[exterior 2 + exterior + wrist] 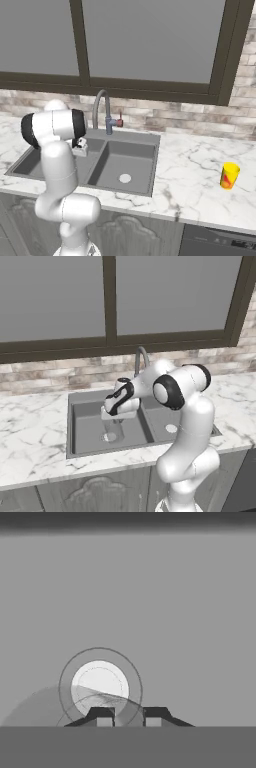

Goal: Move any existing items from the left basin to the right basin for drying. Then move the cup from the counter to the left basin of the sink for washing.

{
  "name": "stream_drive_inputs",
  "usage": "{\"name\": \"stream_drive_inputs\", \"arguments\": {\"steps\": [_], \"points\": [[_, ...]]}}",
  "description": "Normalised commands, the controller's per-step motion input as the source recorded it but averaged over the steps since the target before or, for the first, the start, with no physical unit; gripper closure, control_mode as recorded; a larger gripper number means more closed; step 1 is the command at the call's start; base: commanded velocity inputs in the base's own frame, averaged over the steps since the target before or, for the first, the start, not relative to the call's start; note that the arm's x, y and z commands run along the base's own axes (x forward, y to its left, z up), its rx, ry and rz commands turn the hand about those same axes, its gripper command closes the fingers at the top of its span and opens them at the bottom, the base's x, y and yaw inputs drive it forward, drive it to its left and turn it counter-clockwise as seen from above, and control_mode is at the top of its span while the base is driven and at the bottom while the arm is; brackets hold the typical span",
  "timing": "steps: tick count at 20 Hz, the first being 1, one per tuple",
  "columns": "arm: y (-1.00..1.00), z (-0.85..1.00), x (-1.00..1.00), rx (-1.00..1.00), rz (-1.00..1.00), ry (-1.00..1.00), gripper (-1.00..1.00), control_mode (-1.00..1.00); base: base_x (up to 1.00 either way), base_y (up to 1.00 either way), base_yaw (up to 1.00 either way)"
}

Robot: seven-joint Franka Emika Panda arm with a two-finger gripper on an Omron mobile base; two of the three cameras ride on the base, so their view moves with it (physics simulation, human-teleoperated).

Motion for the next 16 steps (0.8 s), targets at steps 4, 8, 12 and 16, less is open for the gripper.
{"name": "stream_drive_inputs", "arguments": {"steps": [4,8,12,16], "points": [[0.0,0.09,-0.61,0.0,-0.02,-0.16,1.0,-1.0,0.0,0.0,0.0],[0.0,0.56,-0.52,0.0,-0.03,-0.25,1.0,-1.0,0.0,0.0,0.0],[0.0,0.98,-0.53,0.0,0.0,-0.23,1.0,-1.0,0.0,0.0,0.0],[0.0,1.0,-0.31,0.0,0.0,-0.04,1.0,-1.0,0.0,0.0,0.0]]}}
